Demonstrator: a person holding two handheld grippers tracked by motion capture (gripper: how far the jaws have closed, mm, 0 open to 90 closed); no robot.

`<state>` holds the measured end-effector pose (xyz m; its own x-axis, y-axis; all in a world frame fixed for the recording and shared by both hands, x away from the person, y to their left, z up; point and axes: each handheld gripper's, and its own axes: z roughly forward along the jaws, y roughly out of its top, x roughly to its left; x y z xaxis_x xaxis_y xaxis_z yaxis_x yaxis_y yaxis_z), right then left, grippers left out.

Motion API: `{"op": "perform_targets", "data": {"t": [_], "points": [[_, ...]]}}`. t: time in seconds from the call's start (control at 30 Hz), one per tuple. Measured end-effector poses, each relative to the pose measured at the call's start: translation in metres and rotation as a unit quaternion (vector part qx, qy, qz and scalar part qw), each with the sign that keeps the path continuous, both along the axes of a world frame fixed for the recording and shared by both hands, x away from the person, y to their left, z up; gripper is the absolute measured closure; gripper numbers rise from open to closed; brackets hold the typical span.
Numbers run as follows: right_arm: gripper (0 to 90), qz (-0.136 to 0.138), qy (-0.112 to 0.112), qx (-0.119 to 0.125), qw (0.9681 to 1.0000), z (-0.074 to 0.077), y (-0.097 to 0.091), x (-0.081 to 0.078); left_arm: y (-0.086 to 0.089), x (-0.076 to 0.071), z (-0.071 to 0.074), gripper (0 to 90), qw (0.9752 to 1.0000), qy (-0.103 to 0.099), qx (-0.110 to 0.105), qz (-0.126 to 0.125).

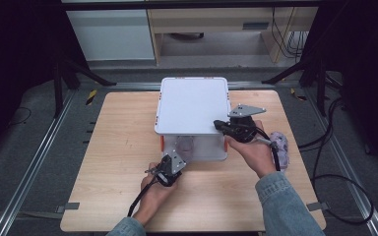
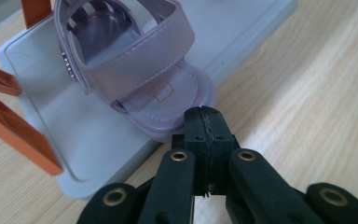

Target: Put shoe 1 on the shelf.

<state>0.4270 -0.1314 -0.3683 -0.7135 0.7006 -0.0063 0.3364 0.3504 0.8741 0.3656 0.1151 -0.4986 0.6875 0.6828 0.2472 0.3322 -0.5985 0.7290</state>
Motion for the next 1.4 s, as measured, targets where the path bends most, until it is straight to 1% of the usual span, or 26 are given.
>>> {"op": "perform_targets", "data": {"t": [0.13, 0.27, 0.4, 0.7, 0.73, 0.77, 1.1, 1.17, 1.2, 1.23, 1.27, 1.3, 1.33, 1.4], "points": [[89.1, 0.0, -0.001, 0.0, 1.0, 0.0, 0.0, 0.0, -0.003, 0.006, 0.0, 89.5, 1.0, 0.002, 0.0, 0.004], [89.1, 0.001, 0.0, -0.001, 1.0, 0.0, 0.0, 0.0, -0.003, 0.012, 0.002, 89.5, 0.9999, 0.01, 0.001, 0.008], [89.0, 0.002, 0.0, -0.003, 1.0, 0.0, 0.0, 0.0, -0.003, 0.016, 0.002, 89.4, 0.9997, 0.018, -0.009, 0.015], [89.0, 0.003, 0.002, -0.002, 1.0, 0.001, 0.0, 0.001, -0.007, 0.026, 0.004, 89.5, 0.9996, 0.023, 0.005, 0.019], [89.1, 0.003, 0.003, -0.001, 1.0, 0.001, 0.0, 0.001, -0.007, 0.026, 0.004, 89.4, 0.9995, 0.023, 0.008, 0.02], [89.0, 0.003, 0.003, -0.001, 1.0, 0.001, 0.0, 0.001, -0.007, 0.027, 0.003, 89.4, 0.9994, 0.026, 0.006, 0.021], [88.8, 0.002, 0.002, -0.002, 1.0, 0.001, 0.0, 0.001, -0.006, 0.029, 0.003, 89.3, 0.9993, 0.029, -0.002, 0.024], [88.1, 0.001, 0.003, -0.001, 1.0, 0.001, 0.0, 0.001, -0.005, 0.029, 0.003, 88.9, 0.9992, 0.029, -0.007, 0.025], [87.4, 0.001, 0.003, 0.0, 1.0, 0.001, 0.0, 0.001, -0.004, 0.028, 0.004, 87.9, 0.9992, 0.028, -0.01, 0.028], [86.5, 0.0, 0.003, 0.001, 1.0, 0.001, -0.001, 0.001, -0.004, 0.027, 0.005, 86.8, 0.999, 0.029, -0.017, 0.028], [79.4, -0.006, 0.002, 0.003, 1.0, 0.001, -0.002, 0.001, -0.002, 0.025, 0.007, 82.7, 0.9988, 0.029, -0.024, 0.029], [79.4, -0.006, 0.002, 0.003, 1.0, 0.001, -0.002, 0.001, -0.002, 0.025, 0.007, 80.4, 0.9988, 0.029, -0.024, 0.029], [74.9, -0.01, 0.003, 0.007, 0.9999, 0.0, -0.002, 0.002, 0.001, 0.023, 0.009, 80.4, 0.9986, 0.031, -0.03, 0.031], [65.2, -0.03, 0.006, 0.023, 0.9993, -0.001, -0.006, 0.003, 0.006, 0.019, 0.011, 70.3, 0.9981, 0.033, -0.039, 0.035]]}}
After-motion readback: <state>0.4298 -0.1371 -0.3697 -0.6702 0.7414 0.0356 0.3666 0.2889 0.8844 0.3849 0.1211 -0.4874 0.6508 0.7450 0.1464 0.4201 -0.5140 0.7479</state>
